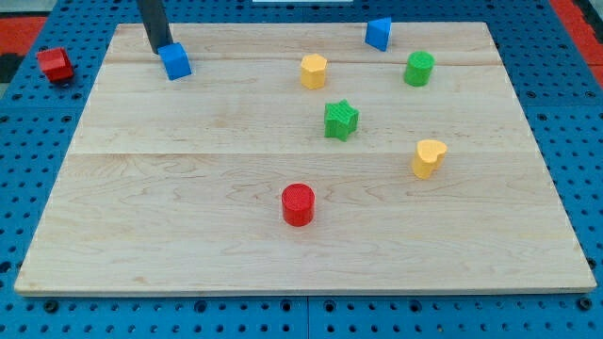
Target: Slide the blue cube towards center
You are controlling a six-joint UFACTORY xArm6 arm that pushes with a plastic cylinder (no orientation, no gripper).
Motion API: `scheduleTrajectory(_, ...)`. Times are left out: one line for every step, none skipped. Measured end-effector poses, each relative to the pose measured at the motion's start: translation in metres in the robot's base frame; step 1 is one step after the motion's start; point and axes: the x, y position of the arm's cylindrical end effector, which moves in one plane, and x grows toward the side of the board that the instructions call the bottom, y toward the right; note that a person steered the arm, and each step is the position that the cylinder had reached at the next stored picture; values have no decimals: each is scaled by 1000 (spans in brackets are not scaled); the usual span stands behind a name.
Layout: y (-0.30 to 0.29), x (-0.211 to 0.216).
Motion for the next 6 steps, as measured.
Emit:
scheduleTrajectory(1, 8)
scheduleTrajectory(28, 21)
scheduleTrajectory(43, 53)
scheduleTrajectory(45, 89)
scheduleTrajectory(66, 109)
scheduleTrajectory(87, 99)
